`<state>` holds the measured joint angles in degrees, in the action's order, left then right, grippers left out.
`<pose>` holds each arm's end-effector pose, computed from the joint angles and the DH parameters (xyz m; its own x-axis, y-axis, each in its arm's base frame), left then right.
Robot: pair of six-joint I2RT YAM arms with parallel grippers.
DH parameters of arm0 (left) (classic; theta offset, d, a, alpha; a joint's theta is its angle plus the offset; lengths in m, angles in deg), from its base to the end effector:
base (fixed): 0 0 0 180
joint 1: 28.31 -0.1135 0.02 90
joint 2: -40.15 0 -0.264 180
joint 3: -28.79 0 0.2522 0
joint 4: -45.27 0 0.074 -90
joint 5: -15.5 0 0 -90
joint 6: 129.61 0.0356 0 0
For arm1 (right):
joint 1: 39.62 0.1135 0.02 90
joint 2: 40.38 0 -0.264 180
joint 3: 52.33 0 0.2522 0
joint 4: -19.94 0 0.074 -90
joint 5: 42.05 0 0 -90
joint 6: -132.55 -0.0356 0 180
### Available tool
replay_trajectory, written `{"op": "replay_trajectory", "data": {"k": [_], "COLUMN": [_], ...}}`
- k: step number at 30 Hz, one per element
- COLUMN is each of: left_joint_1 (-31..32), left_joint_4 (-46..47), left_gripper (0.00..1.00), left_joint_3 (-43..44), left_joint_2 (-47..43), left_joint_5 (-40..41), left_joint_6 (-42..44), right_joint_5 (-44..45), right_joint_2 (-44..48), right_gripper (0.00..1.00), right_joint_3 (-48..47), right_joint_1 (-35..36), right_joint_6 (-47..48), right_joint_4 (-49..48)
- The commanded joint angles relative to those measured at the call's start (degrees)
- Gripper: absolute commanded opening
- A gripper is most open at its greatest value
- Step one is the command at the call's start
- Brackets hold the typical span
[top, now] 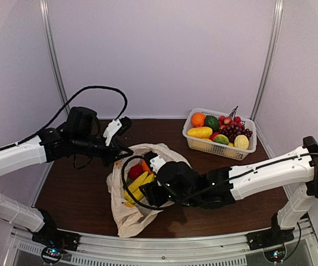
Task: Untie the knot of the plastic bag and take out the fruit
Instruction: Reach into the gripper in the takeout bag.
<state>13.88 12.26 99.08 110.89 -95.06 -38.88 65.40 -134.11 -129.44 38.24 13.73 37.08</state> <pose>0.1951 -0.1937 0.3016 -0.3977 0.3766 -0.8367 0.8510 0.4922 -0.1830 0.0880 0.3581 0.2448 -0.5267 -0.2618 -0.8087 -0.7149 0.6512 0.2548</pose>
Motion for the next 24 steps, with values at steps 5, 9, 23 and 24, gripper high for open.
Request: {"op": "replay_trajectory", "data": {"k": [5, 9, 23, 24], "left_joint_1": [-0.5, -0.9, -2.4, -2.4], "left_joint_4": [3.9, 5.8, 6.4, 6.4], "left_gripper": [0.00, 0.00, 0.00, 0.00], "left_joint_3": [-0.9, -2.1, -2.8, -2.8], "left_joint_2": [1.1, 0.6, 0.5, 0.6], "left_joint_5": [-1.2, -2.0, -0.2, -0.1], "left_joint_6": [-2.8, -3.9, -4.6, -4.6], "right_joint_5": [3.8, 2.2, -1.8, -2.2], "right_joint_2": [-7.9, -9.8, -15.0, -15.5], "right_gripper": [0.65, 0.65, 0.73, 0.75], "right_joint_3": [-7.8, -7.7, -9.4, -9.4], "right_joint_1": [-3.5, -5.8, -10.2, -10.2], "right_joint_6": [0.0, 0.6, 3.1, 3.2], "right_joint_4": [9.9, 8.8, 10.5, 10.4]}}
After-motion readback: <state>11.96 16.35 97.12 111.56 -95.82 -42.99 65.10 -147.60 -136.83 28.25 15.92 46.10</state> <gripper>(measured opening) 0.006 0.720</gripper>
